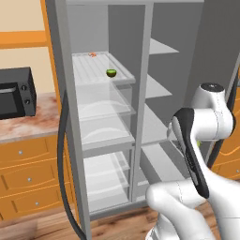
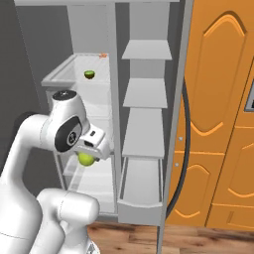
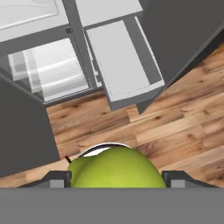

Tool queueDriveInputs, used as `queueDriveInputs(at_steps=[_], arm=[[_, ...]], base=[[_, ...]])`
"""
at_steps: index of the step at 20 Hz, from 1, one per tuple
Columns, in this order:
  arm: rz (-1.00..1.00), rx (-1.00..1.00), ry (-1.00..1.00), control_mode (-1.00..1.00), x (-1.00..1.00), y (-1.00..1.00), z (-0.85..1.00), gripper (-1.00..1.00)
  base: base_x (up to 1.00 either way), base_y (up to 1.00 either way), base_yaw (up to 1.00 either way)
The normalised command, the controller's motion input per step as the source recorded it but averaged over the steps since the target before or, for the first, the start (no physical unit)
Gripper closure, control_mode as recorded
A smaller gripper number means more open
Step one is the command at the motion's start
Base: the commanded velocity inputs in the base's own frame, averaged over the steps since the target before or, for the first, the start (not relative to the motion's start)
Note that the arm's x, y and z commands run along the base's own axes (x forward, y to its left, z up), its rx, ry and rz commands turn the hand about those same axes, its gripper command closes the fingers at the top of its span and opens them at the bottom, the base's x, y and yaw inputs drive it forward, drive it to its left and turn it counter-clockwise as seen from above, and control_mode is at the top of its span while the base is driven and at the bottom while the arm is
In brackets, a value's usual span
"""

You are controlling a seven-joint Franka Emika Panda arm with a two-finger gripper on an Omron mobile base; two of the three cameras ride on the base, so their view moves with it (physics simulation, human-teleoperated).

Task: Take the pear and kiwi from the fridge shelf and place them in the freezer drawer to begin freezing them.

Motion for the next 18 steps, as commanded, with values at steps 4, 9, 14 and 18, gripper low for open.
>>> queueDriveInputs(at_steps=[4, 9, 14, 18], arm=[[-0.06, -0.02, 0.0, -1.0, 0.26, -0.23, -0.42, 1.0], [-0.05, -0.02, 0.03, -1.0, 0.53, -0.28, -0.67, 1.0], [-0.06, -0.01, 0.14, -1.0, 0.58, -0.31, -0.74, 1.0], [-0.08, 0.0, 0.19, -1.0, 0.77, -0.16, -0.61, 1.0]], base=[[0.0, 0.0, 0.0], [0.0, 0.0, 0.0], [0.0, 0.0, 0.0], [0.0, 0.0, 0.0]])
